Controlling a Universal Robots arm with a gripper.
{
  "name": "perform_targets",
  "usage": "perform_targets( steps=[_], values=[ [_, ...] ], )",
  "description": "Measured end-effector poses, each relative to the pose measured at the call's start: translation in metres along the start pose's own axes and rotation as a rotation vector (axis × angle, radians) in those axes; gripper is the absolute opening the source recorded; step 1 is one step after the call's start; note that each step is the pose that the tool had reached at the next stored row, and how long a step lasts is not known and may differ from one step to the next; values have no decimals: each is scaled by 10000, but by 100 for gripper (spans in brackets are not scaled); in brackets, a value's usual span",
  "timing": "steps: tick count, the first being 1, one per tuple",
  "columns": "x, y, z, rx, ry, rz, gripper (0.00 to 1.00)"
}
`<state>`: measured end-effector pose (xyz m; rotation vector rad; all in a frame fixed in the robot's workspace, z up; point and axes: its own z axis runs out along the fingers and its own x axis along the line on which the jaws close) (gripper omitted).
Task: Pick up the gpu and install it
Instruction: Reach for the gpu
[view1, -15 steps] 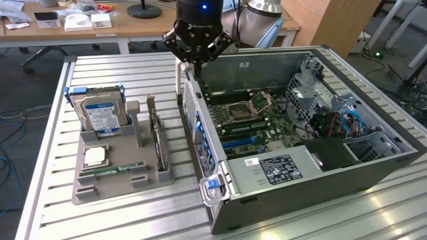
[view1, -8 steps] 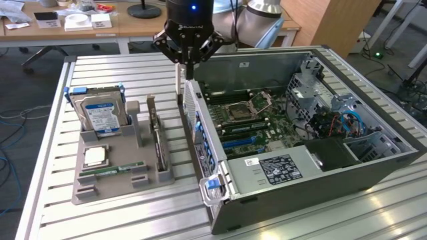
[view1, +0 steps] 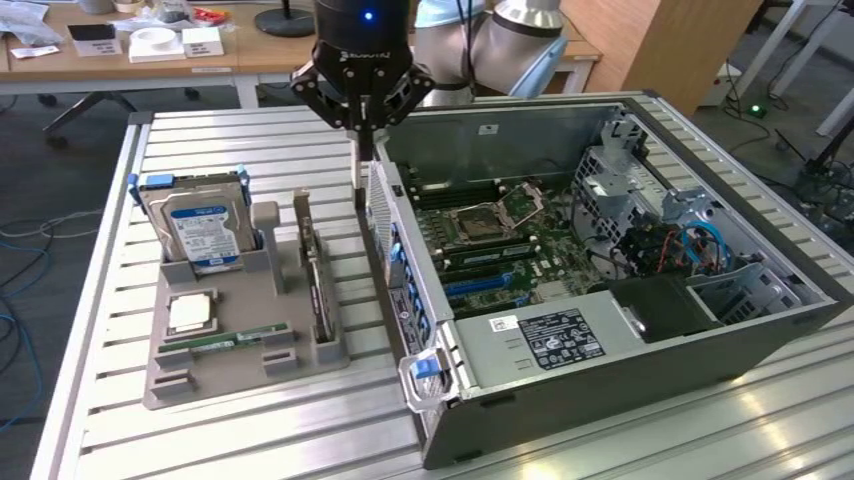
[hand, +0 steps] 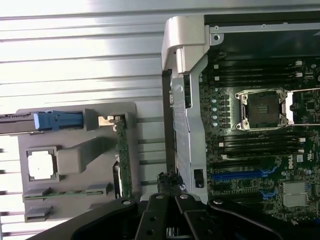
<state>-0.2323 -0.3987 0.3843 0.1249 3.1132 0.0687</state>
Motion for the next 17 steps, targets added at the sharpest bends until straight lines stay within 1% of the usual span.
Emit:
perform_targets(
  steps=[12, 17],
  values=[
    [156, -13, 9, 0, 0, 8, 11],
    [183, -15, 10, 0, -1, 9, 11]
  ],
)
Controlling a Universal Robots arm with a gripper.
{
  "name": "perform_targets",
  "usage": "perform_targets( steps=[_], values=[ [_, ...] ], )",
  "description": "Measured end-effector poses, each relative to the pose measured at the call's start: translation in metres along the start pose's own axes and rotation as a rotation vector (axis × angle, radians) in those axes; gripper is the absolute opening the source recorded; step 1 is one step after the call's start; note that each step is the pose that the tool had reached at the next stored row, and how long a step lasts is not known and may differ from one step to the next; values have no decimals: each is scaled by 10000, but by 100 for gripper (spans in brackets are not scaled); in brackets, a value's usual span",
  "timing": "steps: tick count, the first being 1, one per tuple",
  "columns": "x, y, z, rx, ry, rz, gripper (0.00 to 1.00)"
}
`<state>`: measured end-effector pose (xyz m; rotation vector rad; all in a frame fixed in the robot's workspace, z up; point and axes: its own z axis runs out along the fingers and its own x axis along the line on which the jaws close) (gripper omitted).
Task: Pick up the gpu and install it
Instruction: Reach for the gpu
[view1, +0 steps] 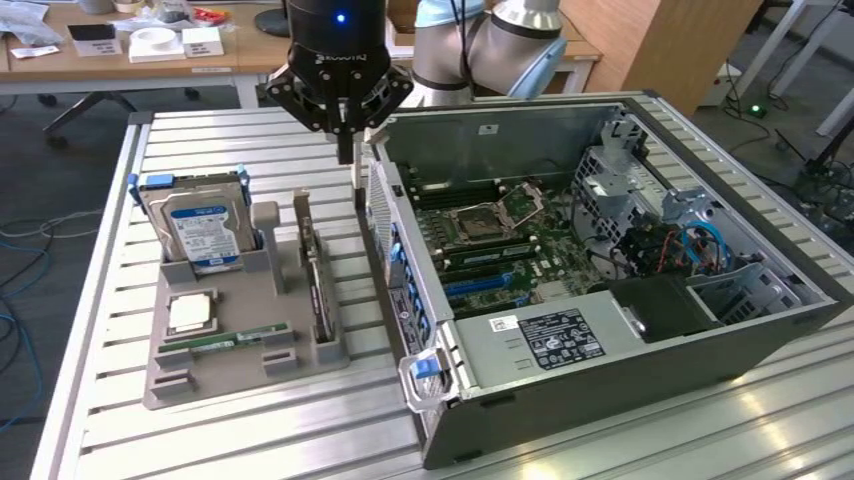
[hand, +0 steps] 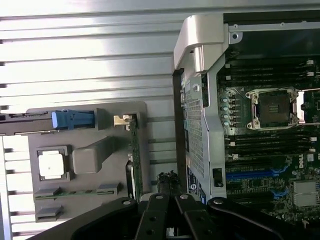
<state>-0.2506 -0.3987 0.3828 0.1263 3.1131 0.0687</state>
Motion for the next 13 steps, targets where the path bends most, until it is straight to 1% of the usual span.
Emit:
perform_targets(
  steps=[4, 13],
  values=[
    [21, -2, -1, 1, 1, 3, 11],
    [218, -18, 9, 1, 1, 1, 11]
  ],
)
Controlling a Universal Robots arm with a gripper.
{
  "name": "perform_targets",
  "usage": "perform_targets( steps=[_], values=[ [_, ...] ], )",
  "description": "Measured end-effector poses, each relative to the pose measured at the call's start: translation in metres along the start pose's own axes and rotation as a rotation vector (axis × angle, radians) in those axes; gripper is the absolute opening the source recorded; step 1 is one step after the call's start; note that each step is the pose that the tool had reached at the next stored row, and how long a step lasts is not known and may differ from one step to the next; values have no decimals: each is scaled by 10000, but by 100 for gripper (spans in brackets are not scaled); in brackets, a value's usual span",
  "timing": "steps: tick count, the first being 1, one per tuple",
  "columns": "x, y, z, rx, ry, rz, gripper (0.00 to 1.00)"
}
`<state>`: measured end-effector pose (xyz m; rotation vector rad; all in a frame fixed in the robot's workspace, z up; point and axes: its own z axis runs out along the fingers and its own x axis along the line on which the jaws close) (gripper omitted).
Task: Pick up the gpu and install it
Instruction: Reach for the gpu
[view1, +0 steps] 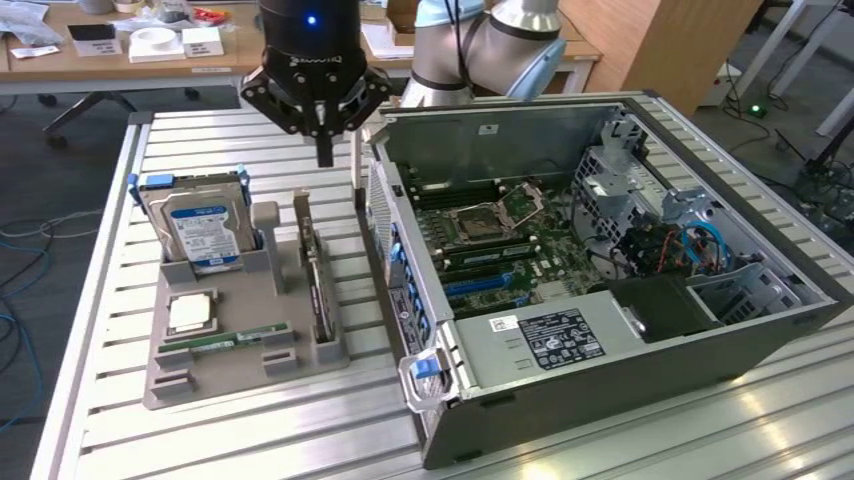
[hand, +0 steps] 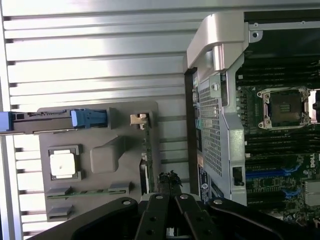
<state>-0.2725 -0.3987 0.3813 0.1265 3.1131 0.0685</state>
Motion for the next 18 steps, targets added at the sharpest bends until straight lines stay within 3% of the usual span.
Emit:
perform_targets(
  steps=[13, 18],
  values=[
    [225, -20, 35, 0, 0, 1, 11],
    [238, -21, 36, 0, 0, 1, 11]
  ],
)
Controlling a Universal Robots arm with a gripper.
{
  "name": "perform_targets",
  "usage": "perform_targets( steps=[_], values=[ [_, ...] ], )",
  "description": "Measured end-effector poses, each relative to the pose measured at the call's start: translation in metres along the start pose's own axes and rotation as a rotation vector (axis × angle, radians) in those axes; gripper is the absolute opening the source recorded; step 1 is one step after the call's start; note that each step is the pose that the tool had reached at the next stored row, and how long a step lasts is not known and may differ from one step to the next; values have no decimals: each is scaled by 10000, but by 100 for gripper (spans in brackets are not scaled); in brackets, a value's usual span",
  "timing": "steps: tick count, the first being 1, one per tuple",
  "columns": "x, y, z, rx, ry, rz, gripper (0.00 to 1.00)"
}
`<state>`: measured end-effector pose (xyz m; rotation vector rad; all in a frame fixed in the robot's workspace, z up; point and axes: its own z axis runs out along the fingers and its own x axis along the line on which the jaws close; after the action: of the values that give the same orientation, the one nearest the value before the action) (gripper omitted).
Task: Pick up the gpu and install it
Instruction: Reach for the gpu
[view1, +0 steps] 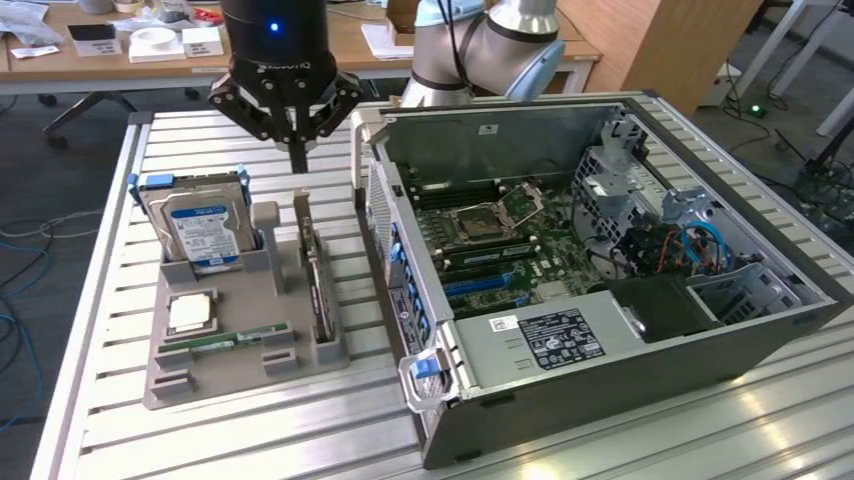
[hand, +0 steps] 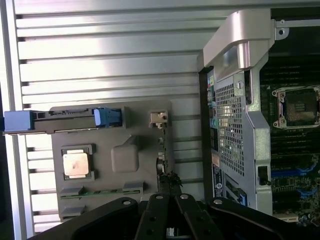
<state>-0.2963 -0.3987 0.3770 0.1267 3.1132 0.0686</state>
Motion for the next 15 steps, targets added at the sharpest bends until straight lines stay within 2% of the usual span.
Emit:
perform_targets(
  steps=[10, 15],
  values=[
    [29, -4, 1, 0, 0, -1, 11],
    [25, -60, -2, 0, 0, 1, 11]
  ],
)
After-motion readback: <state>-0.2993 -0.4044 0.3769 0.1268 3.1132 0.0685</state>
